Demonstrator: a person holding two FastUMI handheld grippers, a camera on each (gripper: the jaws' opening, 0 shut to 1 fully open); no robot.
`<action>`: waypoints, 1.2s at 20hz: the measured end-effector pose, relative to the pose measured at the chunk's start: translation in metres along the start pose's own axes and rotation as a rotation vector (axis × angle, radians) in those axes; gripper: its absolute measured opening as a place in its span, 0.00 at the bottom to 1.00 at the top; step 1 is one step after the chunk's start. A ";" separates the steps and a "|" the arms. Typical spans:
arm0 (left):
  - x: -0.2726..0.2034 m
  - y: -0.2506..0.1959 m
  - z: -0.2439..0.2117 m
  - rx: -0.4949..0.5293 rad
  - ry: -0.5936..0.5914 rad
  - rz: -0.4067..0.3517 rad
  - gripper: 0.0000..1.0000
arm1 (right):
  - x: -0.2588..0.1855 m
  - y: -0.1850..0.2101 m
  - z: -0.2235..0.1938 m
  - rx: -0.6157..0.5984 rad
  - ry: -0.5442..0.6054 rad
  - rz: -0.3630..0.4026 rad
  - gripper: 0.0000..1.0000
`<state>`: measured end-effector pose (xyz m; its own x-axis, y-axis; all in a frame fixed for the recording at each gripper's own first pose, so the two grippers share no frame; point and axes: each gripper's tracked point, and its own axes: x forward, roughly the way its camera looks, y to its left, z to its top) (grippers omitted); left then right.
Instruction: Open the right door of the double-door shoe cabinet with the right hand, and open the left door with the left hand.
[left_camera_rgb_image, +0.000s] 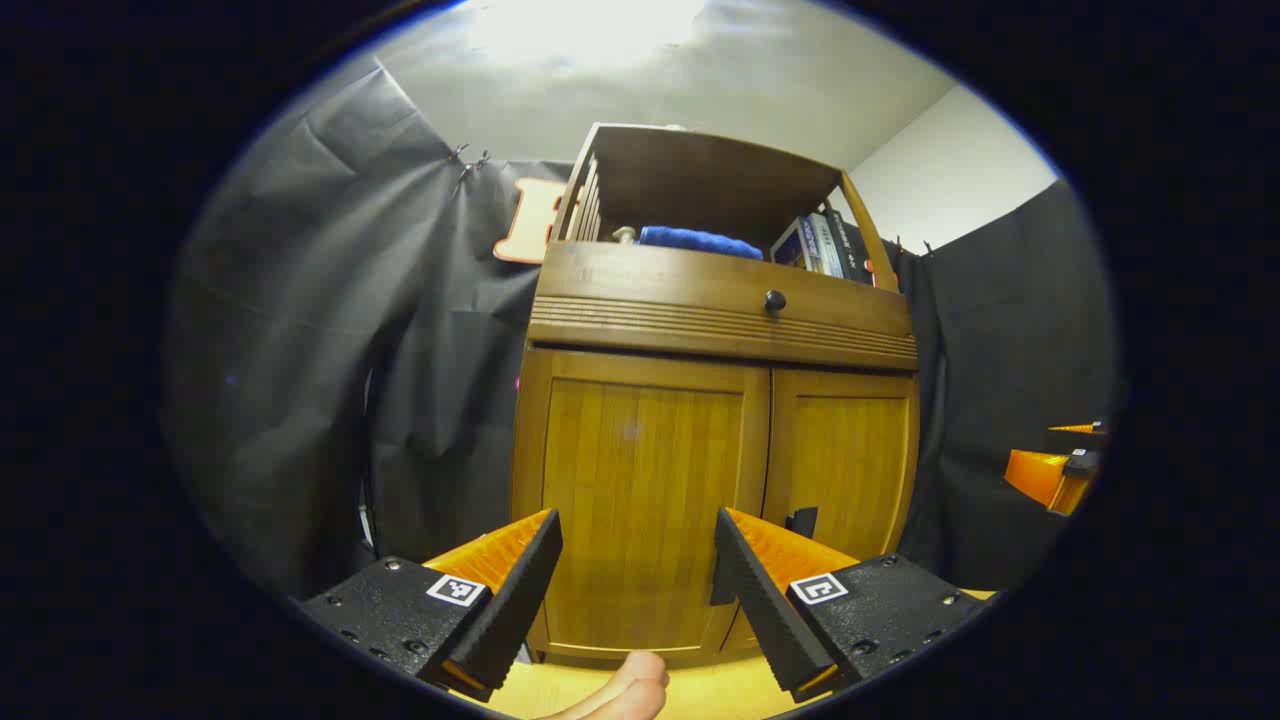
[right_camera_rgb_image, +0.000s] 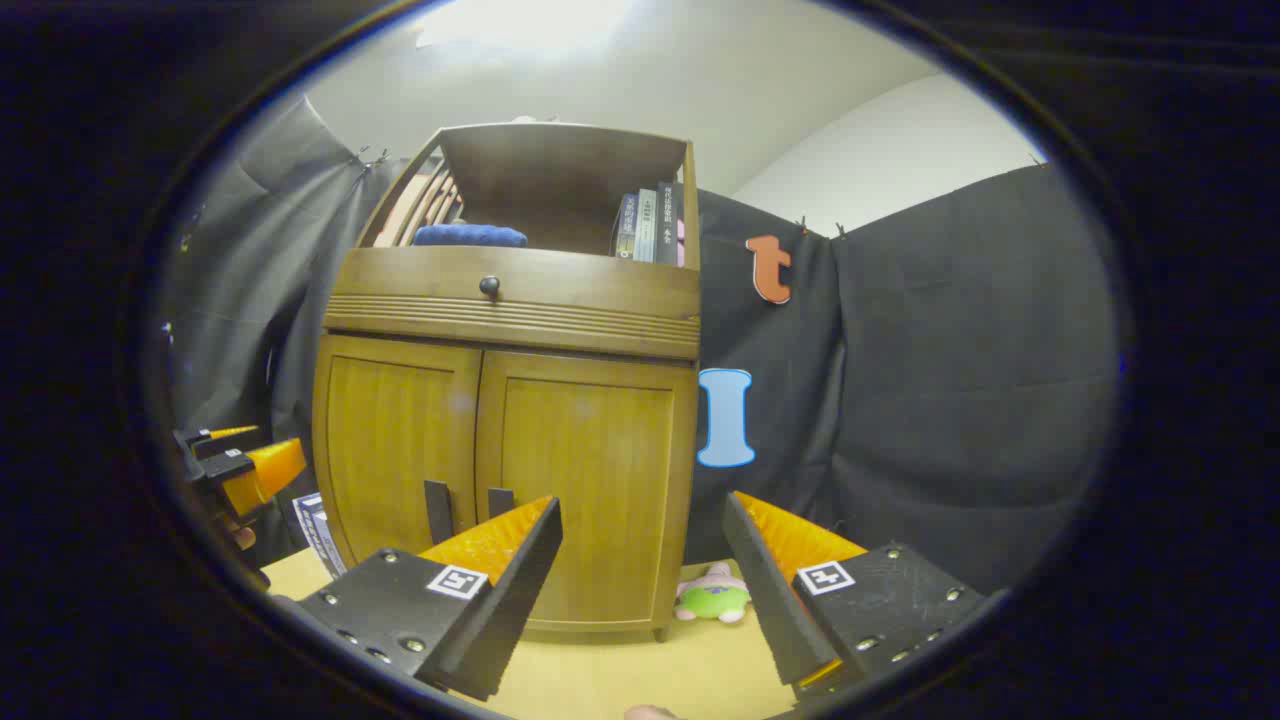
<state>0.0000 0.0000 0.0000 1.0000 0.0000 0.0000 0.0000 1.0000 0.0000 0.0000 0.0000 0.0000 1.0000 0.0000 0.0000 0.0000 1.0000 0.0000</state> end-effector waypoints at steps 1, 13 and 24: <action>-0.002 0.002 -0.006 0.013 0.017 -0.011 0.93 | 0.001 0.000 -0.001 0.000 0.000 -0.002 0.97; 0.000 0.023 0.012 0.051 -0.045 -0.031 0.92 | 0.030 0.046 -0.021 -0.019 0.000 0.032 0.97; 0.000 0.018 0.014 0.059 -0.047 -0.104 0.95 | 0.109 0.116 -0.083 0.012 0.096 0.160 0.96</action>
<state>0.0000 0.0176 0.0143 0.9935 -0.1049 0.0442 0.1021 0.9929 0.0610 0.1093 0.1159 -0.0825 0.9826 0.1598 -0.0949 -0.1587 0.9871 0.0199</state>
